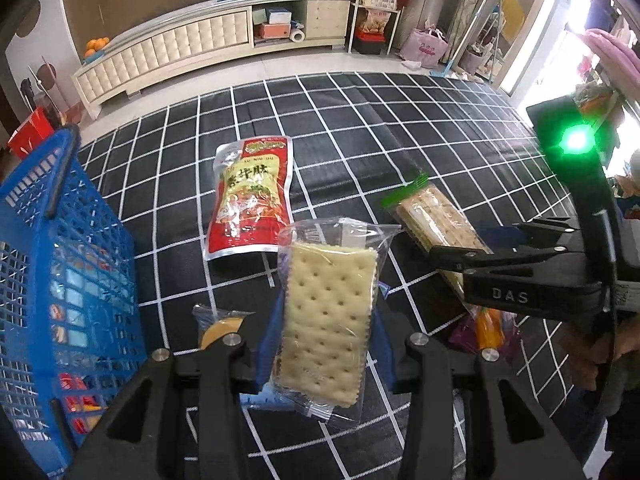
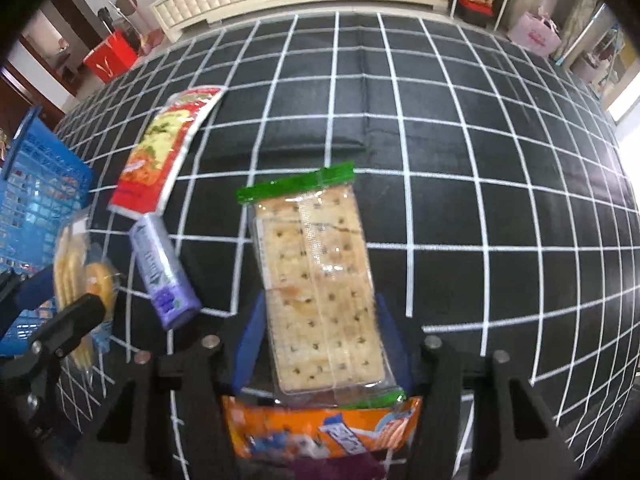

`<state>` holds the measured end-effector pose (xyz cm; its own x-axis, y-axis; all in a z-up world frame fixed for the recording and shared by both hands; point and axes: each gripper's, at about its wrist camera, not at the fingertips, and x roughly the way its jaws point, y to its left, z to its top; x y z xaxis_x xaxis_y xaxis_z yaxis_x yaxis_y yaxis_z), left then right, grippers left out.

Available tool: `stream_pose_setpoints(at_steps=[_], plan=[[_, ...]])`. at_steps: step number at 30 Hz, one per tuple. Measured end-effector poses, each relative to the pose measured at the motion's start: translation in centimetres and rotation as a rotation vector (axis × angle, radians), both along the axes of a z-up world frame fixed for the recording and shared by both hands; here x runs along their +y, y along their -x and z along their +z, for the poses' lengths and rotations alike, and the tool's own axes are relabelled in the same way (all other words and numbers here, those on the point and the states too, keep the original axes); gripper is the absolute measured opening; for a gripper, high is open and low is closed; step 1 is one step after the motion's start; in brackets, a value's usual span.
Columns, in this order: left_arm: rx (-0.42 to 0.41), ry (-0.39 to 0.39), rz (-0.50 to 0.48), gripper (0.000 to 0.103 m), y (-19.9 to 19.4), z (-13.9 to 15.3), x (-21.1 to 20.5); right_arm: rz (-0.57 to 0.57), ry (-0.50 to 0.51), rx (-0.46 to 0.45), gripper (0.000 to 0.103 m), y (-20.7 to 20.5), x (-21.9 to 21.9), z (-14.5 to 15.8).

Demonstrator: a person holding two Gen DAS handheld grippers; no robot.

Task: Organize snacks
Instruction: 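Lift the cracker pack with the left gripper while the right gripper grasps the green-trimmed saltine pack, then carry both cracker packs over the basket and open the right gripper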

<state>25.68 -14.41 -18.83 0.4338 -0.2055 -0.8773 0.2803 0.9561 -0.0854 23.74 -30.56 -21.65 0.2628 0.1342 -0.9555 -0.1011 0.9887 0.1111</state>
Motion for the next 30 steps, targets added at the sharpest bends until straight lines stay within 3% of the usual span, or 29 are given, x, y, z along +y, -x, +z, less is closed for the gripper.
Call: stream_pose_setpoints(at_steps=[13,23,30], plan=[[-0.109,0.041,0.026,0.039,3.9,7.2,2.6,0.040,-0.045,-0.176,0.059,3.5,1.7,11.4],[-0.162,0.060,0.059,0.039,7.0,12.0,7.4,0.055,-0.087,-0.236,0.059,5.7,5.9,15.4],[-0.185,0.061,0.097,0.039,8.3,13.7,12.0,0.094,-0.102,-0.265,0.059,6.3,10.0,17.1]])
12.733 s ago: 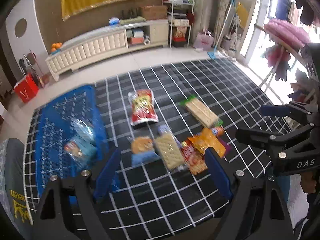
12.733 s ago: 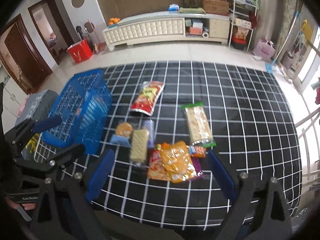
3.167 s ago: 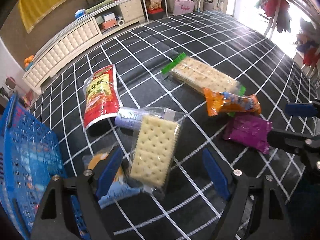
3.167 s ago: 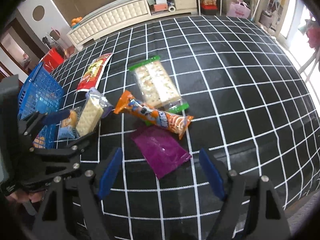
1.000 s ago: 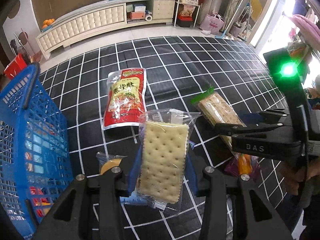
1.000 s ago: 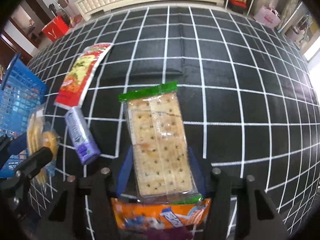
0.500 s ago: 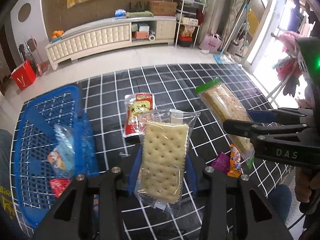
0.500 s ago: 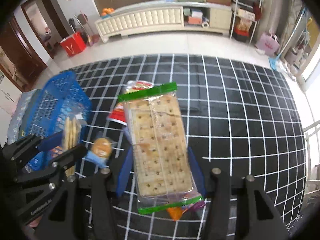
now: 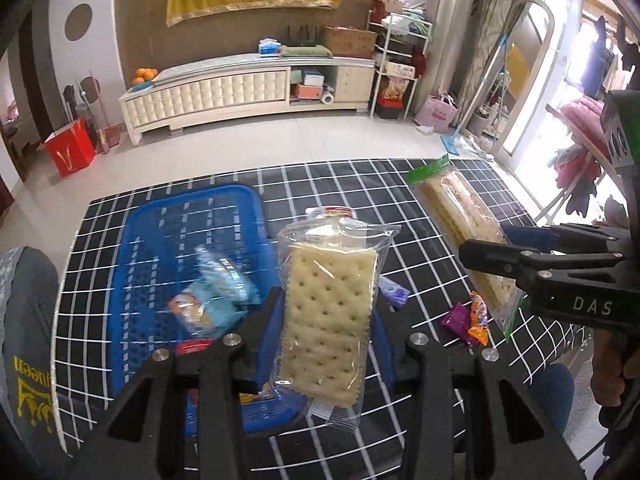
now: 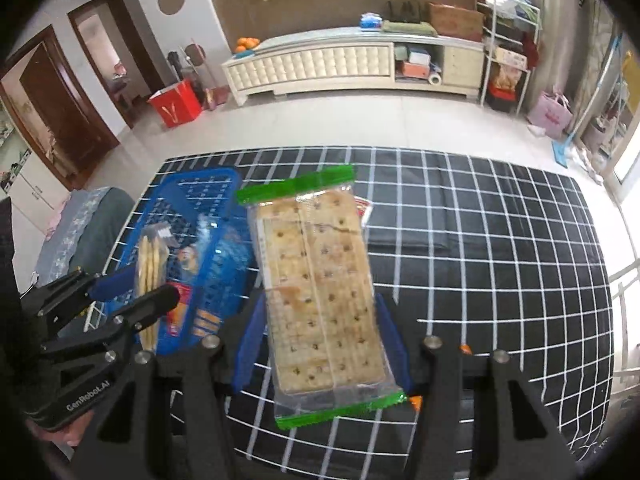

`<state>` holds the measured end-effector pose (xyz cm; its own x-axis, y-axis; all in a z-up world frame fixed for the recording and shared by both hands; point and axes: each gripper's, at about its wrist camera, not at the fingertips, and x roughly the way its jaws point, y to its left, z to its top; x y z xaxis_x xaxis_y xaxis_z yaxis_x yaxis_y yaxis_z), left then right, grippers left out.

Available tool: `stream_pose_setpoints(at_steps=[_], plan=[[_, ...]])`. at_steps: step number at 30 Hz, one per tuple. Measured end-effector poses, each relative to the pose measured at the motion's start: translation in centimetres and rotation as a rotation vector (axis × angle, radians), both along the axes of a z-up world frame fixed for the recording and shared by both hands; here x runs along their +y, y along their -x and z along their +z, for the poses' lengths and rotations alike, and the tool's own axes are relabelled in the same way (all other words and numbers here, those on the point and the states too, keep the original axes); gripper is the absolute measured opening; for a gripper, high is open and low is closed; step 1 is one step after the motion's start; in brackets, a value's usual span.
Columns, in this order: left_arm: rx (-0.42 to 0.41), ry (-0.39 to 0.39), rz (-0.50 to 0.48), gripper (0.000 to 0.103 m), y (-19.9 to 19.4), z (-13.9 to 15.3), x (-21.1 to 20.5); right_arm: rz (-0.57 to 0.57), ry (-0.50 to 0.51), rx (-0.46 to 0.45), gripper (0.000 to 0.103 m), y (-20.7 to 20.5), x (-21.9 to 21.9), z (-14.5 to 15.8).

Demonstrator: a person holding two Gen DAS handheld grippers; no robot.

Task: Organize snacks
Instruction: 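Carry both cracker packs over the basket and open the right gripper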

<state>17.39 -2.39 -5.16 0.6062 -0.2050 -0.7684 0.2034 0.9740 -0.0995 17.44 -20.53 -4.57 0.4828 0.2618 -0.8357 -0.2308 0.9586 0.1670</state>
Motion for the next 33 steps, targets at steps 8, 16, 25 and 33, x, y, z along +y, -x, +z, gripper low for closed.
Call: stream_pose_setpoints(at_steps=[8,16,25,33], plan=[[0.013,-0.001,0.065,0.039,1.2,-0.1,6.4,0.080,-0.001,-0.001,0.059,0.1,6.5,0.4],[0.029,0.000,0.130,0.039,1.5,-0.7,12.3,0.154,0.010,0.028,0.059,-1.7,12.8,-0.8],[0.066,0.009,0.175,0.039,-0.2,-2.4,16.0,0.165,-0.021,0.121,0.059,-4.3,17.2,-3.9],[0.095,0.020,0.196,0.039,-1.7,-3.7,17.2,0.146,0.020,0.160,0.059,-6.1,18.7,-5.8]])
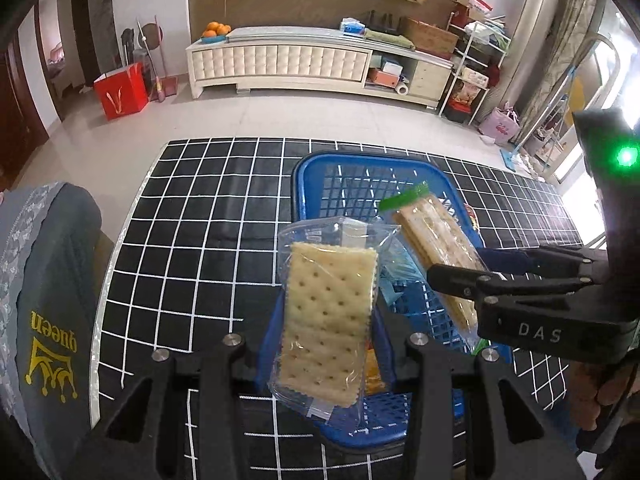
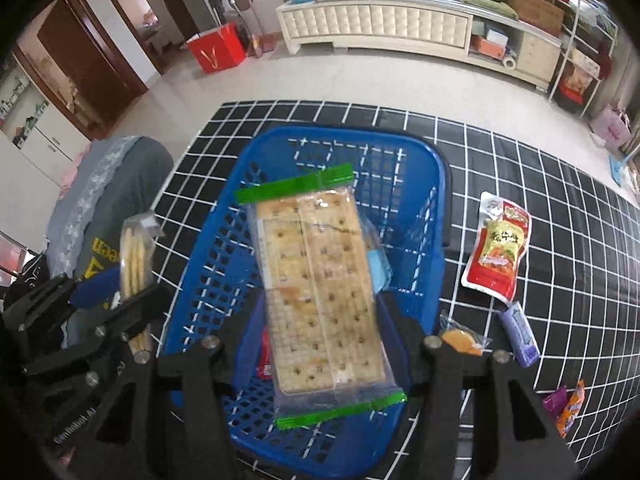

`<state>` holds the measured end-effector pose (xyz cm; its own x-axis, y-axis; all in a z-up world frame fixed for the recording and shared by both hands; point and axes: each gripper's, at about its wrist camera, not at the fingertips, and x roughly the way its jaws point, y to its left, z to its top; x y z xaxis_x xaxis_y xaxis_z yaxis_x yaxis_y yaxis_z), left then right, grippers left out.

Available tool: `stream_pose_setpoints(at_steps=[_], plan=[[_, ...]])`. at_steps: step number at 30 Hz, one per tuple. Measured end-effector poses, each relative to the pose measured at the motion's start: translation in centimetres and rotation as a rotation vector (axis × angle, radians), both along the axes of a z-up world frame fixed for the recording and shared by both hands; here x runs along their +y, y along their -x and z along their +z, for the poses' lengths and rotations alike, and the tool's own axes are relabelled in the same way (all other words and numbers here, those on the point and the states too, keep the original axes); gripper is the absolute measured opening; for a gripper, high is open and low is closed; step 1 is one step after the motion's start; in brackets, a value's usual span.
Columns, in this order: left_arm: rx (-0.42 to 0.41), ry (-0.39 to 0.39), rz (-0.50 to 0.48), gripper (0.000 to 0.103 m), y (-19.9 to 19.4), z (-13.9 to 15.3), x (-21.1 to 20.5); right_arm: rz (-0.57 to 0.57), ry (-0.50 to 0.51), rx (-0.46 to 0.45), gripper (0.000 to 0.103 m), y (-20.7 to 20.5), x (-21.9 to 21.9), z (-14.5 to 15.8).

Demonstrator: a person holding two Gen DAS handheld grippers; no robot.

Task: Organize snacks
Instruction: 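Carry both cracker packs over the basket and open the right gripper, then lower the single cracker pack into the basket and open the left gripper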

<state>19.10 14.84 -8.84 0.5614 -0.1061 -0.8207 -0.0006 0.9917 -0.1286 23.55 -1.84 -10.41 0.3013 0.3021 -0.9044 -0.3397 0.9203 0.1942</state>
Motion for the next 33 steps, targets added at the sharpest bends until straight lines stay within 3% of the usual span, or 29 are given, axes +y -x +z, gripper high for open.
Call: stream_pose_setpoints(at_steps=[6,8,10,13,23,33], plan=[[0.007,-0.006,-0.004,0.039,-0.3,-0.3,-0.3,0.005,0.061,-0.022,0.064,-0.4,0.4,-0.4],[0.008,-0.011,-0.007,0.039,-0.2,-0.2,-0.6,0.008,0.090,-0.076,0.081,0.0,0.3,0.1],[0.009,-0.015,-0.009,0.039,0.0,-0.2,-0.8,0.018,0.099,-0.112,0.090,0.3,0.2,0.6],[0.008,-0.020,-0.013,0.039,0.3,0.0,-1.2,0.040,0.102,-0.154,0.090,1.2,-0.1,1.6],[-0.025,-0.041,-0.043,0.039,1.2,1.6,-3.2,-0.004,0.059,-0.154,0.090,2.5,-3.1,3.4],[-0.006,-0.040,-0.089,0.039,-1.4,1.4,-5.8,-0.077,0.038,-0.129,0.090,1.6,-6.9,3.1]])
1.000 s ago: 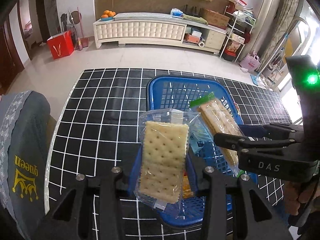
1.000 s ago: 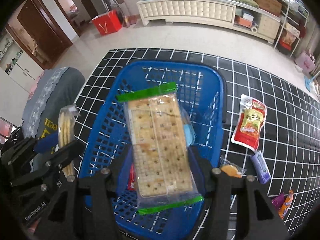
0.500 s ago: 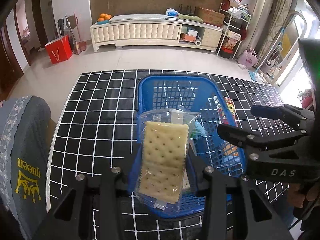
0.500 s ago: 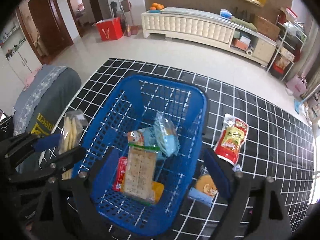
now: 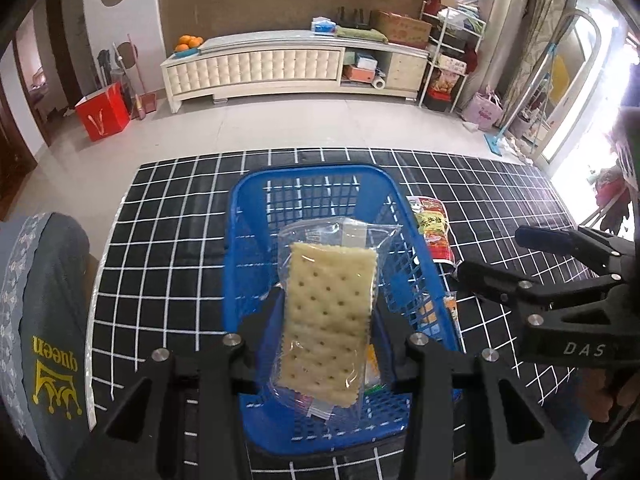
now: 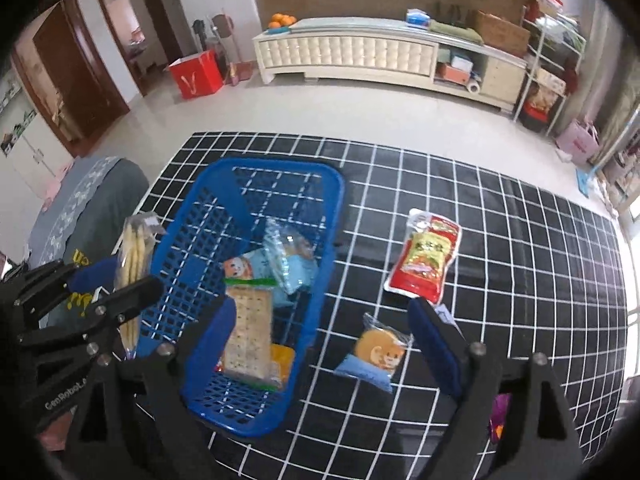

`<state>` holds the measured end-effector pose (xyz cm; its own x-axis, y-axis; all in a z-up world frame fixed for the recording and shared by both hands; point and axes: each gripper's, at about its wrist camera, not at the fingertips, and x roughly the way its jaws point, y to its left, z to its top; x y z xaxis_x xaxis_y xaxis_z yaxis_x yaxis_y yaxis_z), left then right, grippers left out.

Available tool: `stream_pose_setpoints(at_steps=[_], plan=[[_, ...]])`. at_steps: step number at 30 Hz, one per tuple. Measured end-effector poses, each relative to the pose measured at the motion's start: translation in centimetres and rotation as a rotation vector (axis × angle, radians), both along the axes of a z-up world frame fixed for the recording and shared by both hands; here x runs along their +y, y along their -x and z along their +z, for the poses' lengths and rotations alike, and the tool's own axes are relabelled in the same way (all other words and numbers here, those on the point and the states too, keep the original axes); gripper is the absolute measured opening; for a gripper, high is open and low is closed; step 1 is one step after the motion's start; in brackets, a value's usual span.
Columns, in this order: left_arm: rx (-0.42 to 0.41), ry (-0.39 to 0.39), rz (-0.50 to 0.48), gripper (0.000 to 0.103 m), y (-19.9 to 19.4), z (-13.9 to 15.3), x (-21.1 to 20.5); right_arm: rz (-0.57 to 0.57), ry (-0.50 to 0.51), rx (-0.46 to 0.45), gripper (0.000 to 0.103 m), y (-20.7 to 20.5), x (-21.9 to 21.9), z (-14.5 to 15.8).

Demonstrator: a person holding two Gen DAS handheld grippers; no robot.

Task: Organize snacks
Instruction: 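Lower the single cracker pack into the basket and open the left gripper, then move both grippers from the basket toward the red-yellow pouch and bear bun pack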

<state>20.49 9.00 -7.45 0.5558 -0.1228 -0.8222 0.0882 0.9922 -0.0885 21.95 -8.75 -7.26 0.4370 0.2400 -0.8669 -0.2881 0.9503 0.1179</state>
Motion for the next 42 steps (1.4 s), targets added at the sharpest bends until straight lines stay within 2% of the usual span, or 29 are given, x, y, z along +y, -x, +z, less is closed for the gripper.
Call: stream_pose_setpoints(at_steps=[13,14,16,17,18,30,33,42], plan=[[0.061,-0.002,-0.042,0.039,-6.6,-2.0,-3.5,-0.068,-0.017,0.047,0.090,-3.1,-4.0,-2.6],[0.061,-0.004,-0.044,0.041,-7.0,-2.0,-3.7,-0.073,-0.022,0.050,0.090,-3.2,-4.3,-2.7],[0.056,-0.006,-0.050,0.055,-7.6,-2.0,-3.9,-0.085,-0.031,0.050,0.090,-3.3,-5.0,-2.8],[0.047,-0.013,-0.049,0.068,-7.7,-1.9,-4.1,-0.091,-0.034,0.048,0.090,-3.3,-5.3,-2.9],[0.034,-0.020,-0.049,0.070,-7.5,-1.7,-4.3,-0.093,-0.035,0.047,0.090,-3.3,-5.5,-2.9],[0.003,-0.051,-0.090,0.071,-4.1,0.4,-5.5,-0.094,-0.059,0.021,0.090,-1.1,-7.0,-0.9],[-0.013,-0.058,-0.092,0.077,-3.1,1.1,-6.2,-0.111,-0.065,0.005,0.090,-0.2,-8.1,0.0],[-0.028,-0.062,-0.149,0.077,-1.2,2.3,-10.0,-0.170,-0.071,-0.017,0.090,1.8,-12.2,1.4]])
